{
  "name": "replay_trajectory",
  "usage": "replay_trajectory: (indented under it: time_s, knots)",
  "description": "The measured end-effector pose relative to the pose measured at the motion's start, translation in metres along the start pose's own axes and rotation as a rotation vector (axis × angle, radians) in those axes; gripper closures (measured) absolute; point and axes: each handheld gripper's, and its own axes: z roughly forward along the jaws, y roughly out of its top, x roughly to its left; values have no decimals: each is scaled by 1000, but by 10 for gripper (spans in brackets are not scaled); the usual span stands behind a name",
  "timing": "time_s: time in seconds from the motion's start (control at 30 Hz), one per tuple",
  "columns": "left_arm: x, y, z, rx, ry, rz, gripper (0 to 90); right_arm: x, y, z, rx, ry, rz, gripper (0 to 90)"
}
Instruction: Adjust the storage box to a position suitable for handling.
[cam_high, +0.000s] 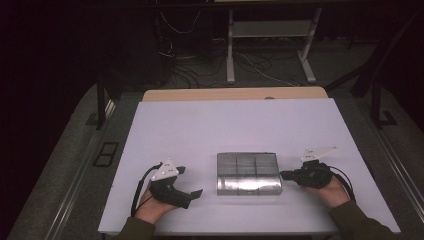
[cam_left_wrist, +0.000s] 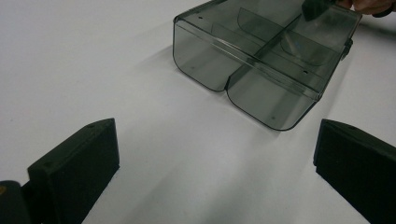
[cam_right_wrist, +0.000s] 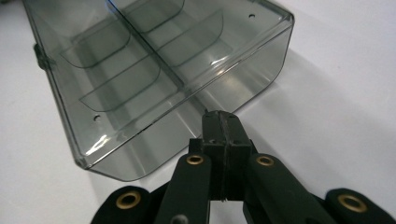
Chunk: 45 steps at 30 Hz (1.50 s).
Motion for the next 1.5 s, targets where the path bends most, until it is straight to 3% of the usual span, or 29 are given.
replay_trajectory:
  time_s: [1.27,1.5]
  knots:
    - [1,1,-1,-13,-19,0,0,14,14,22,14,36,-37,893]
    - [1,1,-1,-7,-17,3,0,9,13,6,-59,27,-5,890]
